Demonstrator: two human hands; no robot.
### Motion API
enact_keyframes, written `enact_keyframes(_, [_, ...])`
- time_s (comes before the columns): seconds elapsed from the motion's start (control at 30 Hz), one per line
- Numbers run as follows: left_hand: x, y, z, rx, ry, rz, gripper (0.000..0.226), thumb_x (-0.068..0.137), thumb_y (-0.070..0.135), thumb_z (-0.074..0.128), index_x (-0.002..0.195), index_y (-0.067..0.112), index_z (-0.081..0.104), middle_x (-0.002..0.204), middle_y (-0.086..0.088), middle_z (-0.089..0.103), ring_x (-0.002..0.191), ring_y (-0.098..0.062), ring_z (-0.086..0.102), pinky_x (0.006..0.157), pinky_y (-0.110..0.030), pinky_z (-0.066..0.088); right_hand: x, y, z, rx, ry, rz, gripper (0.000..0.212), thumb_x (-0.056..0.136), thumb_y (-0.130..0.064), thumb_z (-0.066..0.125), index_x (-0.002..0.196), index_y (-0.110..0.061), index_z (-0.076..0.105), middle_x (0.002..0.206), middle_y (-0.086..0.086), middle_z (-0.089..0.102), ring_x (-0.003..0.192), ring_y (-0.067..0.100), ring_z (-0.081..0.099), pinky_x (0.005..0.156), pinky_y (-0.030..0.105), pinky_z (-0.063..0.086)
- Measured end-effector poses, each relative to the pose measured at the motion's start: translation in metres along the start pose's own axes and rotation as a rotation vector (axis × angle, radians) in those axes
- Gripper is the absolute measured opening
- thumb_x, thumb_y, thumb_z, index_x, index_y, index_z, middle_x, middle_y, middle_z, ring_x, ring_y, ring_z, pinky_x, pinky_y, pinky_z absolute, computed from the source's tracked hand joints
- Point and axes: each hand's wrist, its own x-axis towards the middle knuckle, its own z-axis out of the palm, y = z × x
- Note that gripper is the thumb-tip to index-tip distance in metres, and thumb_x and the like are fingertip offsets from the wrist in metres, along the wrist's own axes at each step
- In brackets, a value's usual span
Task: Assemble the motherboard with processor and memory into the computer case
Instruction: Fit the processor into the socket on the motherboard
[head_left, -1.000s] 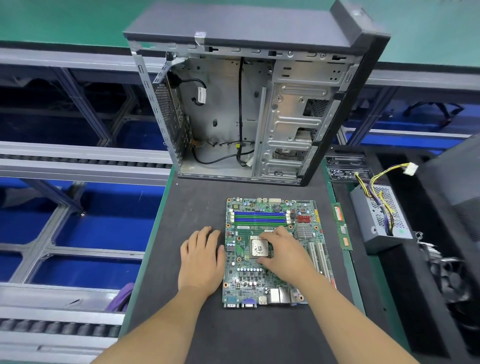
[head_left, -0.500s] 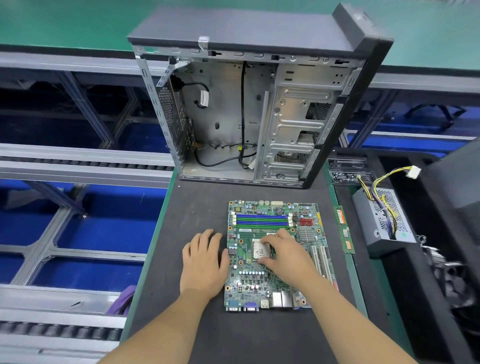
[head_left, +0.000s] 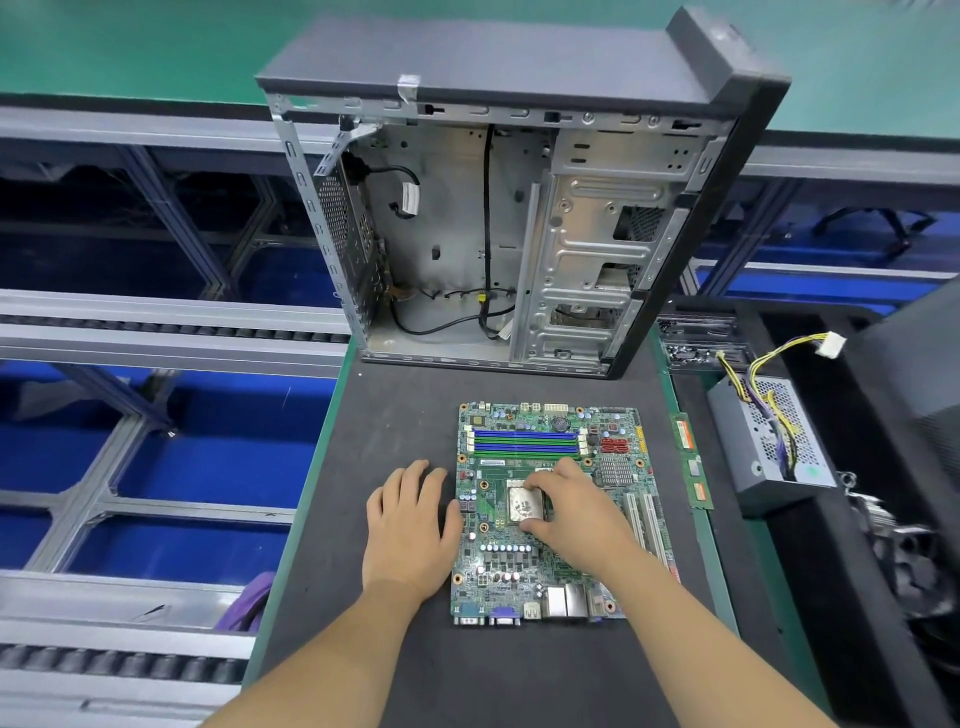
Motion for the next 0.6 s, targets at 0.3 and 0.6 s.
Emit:
enact_keyframes(0.3, [0.0003, 0.0013, -0.0003, -0.006, 0.017, 0.0, 0.053, 0.094, 0.048, 0.026, 0.136, 0.027, 0.05, 0.146, 0.005, 0.043, 0.135, -0.019, 0.035, 0.113, -0.042, 0.025, 0.0009, -0.0001, 0.0003, -0.002, 0.009, 0.002, 0.053, 0.09, -0.048, 0.072, 0.136, -0.029, 0.054, 0.108, -0.012, 0.036, 0.086, 0.012, 0.055, 0.077, 0.027, 0.05])
enact_keyframes(0.6, [0.0005, 0.0008, 0.0026, -0.014, 0.027, -0.004, 0.058, 0.092, 0.051, 0.02, 0.134, 0.027, 0.052, 0.145, 0.004, 0.044, 0.135, -0.02, 0.036, 0.112, -0.042, 0.025, 0.002, 0.0018, 0.0013, 0.0, -0.004, 0.003, 0.059, 0.086, -0.05, 0.075, 0.137, -0.03, 0.053, 0.111, -0.012, 0.037, 0.092, 0.013, 0.055, 0.081, 0.031, 0.052])
